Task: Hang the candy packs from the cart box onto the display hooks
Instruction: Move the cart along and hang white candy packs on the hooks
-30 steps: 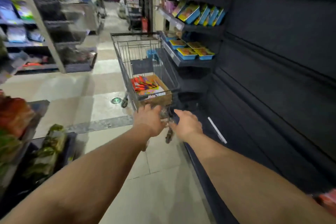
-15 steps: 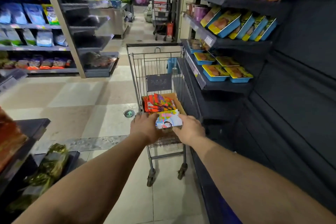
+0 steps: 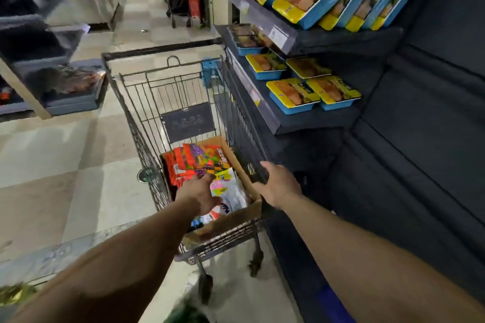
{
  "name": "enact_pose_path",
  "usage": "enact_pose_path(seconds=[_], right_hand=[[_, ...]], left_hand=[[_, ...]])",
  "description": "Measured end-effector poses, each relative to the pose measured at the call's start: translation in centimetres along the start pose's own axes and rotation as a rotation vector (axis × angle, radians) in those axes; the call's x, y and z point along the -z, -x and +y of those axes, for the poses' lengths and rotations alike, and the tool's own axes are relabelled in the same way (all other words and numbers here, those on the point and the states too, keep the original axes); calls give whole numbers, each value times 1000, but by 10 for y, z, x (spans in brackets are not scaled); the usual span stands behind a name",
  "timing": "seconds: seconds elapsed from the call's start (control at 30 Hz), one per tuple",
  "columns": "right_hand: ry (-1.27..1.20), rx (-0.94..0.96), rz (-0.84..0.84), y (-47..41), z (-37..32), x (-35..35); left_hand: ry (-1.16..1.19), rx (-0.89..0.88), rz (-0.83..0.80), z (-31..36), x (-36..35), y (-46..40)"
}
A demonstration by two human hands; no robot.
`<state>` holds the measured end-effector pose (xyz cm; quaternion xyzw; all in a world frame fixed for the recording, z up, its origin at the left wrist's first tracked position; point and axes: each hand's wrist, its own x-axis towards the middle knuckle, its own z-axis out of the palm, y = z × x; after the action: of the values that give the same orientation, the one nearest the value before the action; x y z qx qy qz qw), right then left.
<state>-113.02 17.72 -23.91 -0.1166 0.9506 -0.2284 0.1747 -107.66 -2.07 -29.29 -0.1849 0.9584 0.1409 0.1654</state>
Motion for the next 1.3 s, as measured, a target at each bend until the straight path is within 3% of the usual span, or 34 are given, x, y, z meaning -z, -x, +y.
enact_pose_path(seconds=[0.2, 0.53, 0.77, 1.0, 1.3], right_hand=[[-156, -284, -18, -77, -6, -51], [-359, -680, -57, -119, -18, -147], [-427, -823, 23, -126, -7, -204], [-542, -907, 74, -130, -6, -222], [-1284, -997, 212, -151, -35, -223]], left_hand=[[1, -192, -241, -31, -12, -131], [159, -172, -590, -54, -81, -240], [269, -87, -617, -44, -153, -255], [233, -109, -654, -51, -149, -237], [483, -233, -886, -85, -70, -253]])
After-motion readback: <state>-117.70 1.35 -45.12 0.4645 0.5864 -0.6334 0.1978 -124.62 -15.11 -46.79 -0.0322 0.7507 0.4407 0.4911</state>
